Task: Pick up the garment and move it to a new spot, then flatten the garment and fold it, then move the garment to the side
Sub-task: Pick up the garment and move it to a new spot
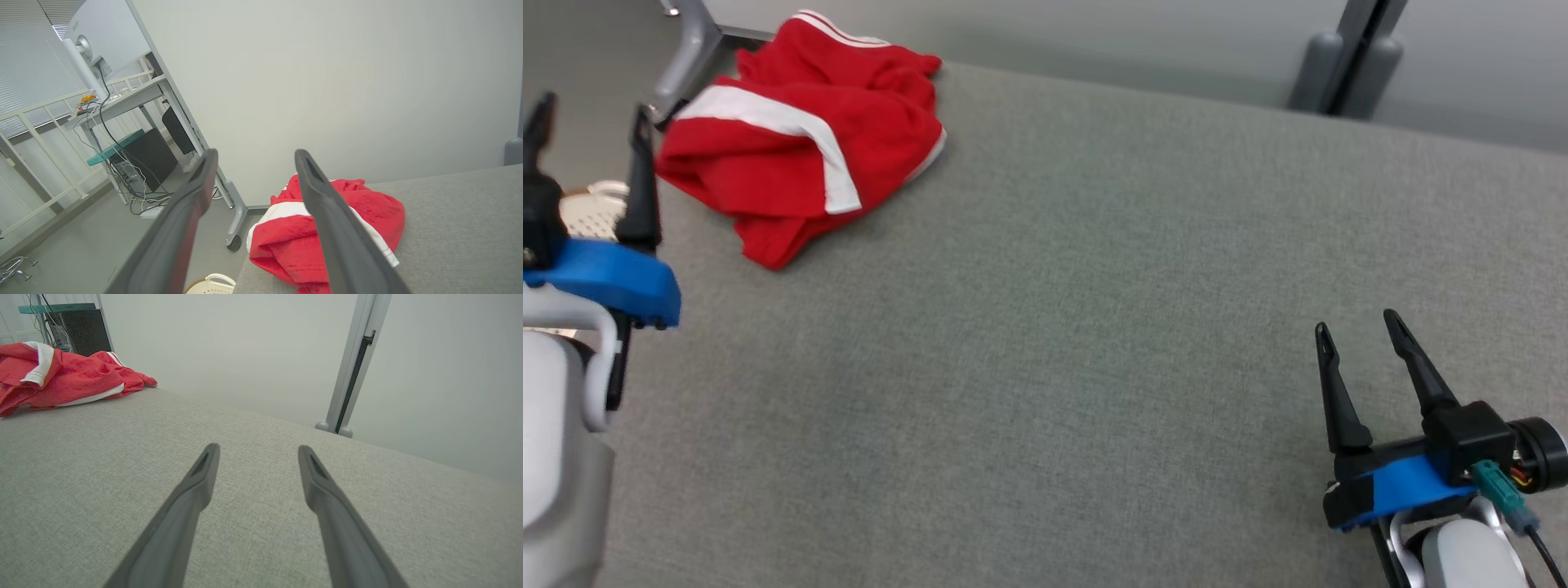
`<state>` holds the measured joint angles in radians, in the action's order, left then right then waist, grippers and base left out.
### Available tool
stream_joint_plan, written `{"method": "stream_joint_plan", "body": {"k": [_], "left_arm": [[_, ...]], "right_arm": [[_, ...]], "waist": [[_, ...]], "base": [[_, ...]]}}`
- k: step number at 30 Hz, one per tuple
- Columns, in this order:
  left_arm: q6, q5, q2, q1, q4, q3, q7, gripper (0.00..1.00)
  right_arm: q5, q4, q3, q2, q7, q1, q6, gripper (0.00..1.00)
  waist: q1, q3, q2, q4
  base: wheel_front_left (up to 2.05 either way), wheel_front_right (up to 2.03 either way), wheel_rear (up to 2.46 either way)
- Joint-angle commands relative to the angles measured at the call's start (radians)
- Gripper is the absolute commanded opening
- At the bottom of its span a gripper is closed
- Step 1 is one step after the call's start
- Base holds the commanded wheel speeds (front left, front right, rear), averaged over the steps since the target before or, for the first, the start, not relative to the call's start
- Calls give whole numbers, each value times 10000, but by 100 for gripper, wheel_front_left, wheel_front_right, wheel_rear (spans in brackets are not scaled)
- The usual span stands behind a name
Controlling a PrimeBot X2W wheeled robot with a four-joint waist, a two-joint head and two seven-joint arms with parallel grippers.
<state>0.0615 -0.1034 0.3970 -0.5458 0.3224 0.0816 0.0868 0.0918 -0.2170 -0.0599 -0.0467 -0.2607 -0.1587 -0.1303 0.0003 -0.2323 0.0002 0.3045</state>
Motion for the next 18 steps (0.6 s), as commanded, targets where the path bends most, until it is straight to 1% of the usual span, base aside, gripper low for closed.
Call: {"method": "stream_joint_plan", "body": {"k": [1,2,3,5,6,7,8,11,13,15,18], "left_arm": [[152,105,284,-482,199,99,-374,100],[152,105,284,-482,199,99,-374,100],[341,-141,515,-1108,469,104,-953,100],[503,-286,801,-1545,854,238,-1578,100],[503,-286,801,-1545,854,238,-1578,100],[614,-351,1246,-1971,1238,550,-2179,100],[614,-351,1246,-1971,1238,550,-2179,100],[699,-619,1612,-2436,1816,1199,-2863,100],[703,-936,1893,-2589,2054,1969,-3196,100],[691,-1255,2162,-2758,2174,2543,-3424,100],[679,-1462,2400,-3056,2400,2868,-3544,100]], "right_arm": [[115,99,46,-63,25,-237,-6,100],[115,99,46,-63,25,-237,-6,100],[210,238,105,-60,107,-426,-6,100],[329,356,147,-64,184,-573,-6,100],[329,356,147,-64,184,-573,-6,100],[419,516,218,-60,250,-710,-6,100],[419,516,218,-60,250,-710,-6,100],[558,685,268,-61,345,-888,-6,100],[638,787,286,-63,389,-961,-6,100],[671,878,312,-60,415,-1045,-6,100],[715,987,342,-61,437,-1137,-6,100]], "waist": [[-3,-229,-2,-144],[-3,-229,-2,-144],[-3,-592,-2,-368],[-3,-936,-2,-570],[-3,-936,-2,-570],[-3,-1305,-2,-768],[-3,-1305,-2,-768],[-3,-1774,-2,-981],[-3,-2030,-2,-1098],[-3,-2245,-2,-1193],[-3,-2502,-2,-1337]], "base": [[0,0,0],[0,0,0],[0,0,0],[0,0,0],[0,0,0],[0,0,0],[0,0,0],[0,0,0],[0,0,0],[0,0,0],[0,0,0]]}}
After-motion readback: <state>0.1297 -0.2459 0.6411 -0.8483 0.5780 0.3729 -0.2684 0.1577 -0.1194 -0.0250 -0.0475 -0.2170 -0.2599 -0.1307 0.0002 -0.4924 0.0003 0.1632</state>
